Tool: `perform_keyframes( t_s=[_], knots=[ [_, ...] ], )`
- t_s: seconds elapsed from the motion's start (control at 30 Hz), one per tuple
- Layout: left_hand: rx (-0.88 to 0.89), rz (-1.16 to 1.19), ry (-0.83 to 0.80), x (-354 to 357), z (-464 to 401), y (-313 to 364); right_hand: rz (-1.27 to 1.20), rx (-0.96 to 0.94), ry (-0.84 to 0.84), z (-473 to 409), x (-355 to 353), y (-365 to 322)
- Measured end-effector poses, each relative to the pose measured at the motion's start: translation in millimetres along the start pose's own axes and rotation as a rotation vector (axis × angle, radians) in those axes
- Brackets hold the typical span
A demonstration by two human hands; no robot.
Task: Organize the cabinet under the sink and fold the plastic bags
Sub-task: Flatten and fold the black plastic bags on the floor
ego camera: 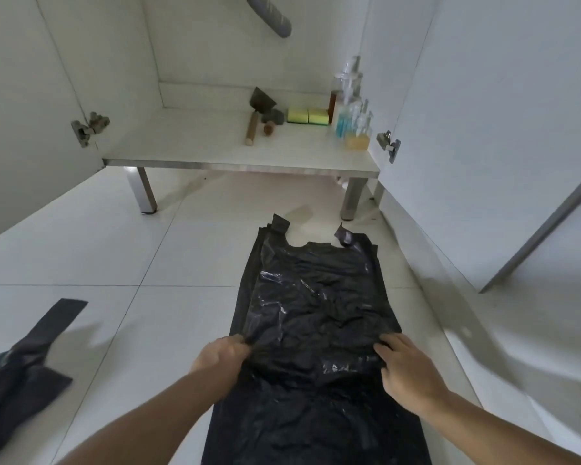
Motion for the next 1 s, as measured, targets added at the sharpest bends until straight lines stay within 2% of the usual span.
perform_keyframes(
  t_s=[0.07, 0.13, 0.33, 0.5, 0.67, 0.8, 0.9, 1.0],
  knots=[
    [0.075, -0.102, -0.021, 6, 9, 10, 0.020, -0.011, -0.095, 9, 7, -11],
    [0.078, -0.135, -0.040, 10, 19, 10, 0.022, -0.021, -0.167, 20, 19, -14],
    [0.154, -0.200, -0.041, 18, 41, 12, 0.101, -0.058, -0.241, 40, 29, -13],
    [0.206, -0.157, 0.037, 8, 58, 7, 0.094, -0.030, -0.187, 58, 24, 4],
    [0.341, -0.112, 0.085, 16, 82, 9, 0.115, -0.219, -0.093, 89, 17, -4],
    [0.498, -0.088, 0.088, 13, 103, 28, 0.099, -0.326, -0.120, 113, 23, -14],
    [0.470, -0.088, 0.034, 15, 112, 30, 0.075, -0.341, -0.148, 124, 23, -17],
    [0.421, -0.034, 0.125, 0, 108, 39, 0.009, -0.280, -0.221, 125, 20, -17]
  ],
)
Point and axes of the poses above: each hand's wrist, its own z-axis away from the middle knuckle, its own x-axis out of the palm, y = z × x, the point moved 9 cm from there along -z, towards the middle knuckle, and after that the axes turned 14 degrees about y, right-handed, at the moved point
